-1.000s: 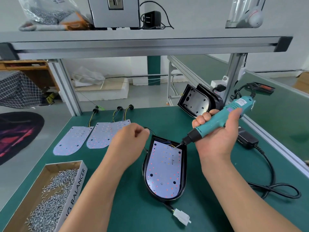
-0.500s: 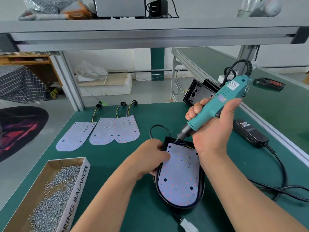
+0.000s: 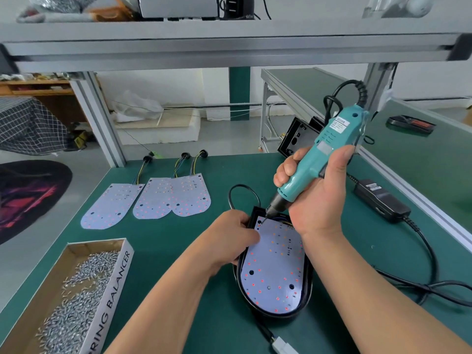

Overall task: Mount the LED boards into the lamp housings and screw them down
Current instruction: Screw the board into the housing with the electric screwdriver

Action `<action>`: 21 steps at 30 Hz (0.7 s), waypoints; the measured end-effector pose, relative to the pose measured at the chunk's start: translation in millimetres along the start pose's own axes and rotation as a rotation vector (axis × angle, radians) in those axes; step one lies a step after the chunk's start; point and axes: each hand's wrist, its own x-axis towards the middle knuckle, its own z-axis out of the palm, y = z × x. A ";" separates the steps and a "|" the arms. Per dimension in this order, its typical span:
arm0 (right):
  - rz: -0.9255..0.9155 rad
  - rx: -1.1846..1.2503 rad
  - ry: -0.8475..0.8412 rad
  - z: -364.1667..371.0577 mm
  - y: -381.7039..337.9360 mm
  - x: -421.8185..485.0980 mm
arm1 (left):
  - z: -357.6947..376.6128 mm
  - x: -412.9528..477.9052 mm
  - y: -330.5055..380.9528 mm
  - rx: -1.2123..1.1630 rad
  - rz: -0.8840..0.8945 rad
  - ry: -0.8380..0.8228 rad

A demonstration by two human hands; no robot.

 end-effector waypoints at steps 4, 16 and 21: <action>0.005 -0.044 -0.056 3.9 0.5 -3.0 | 0.3 -0.1 0.0 -0.009 0.002 -0.006; 0.010 -0.163 -0.129 10.4 2.1 -9.7 | 0.6 0.9 -0.9 -0.008 0.036 -0.018; -0.009 -0.248 -0.186 14.2 3.8 -12.5 | 0.7 2.0 -2.9 0.000 0.045 -0.005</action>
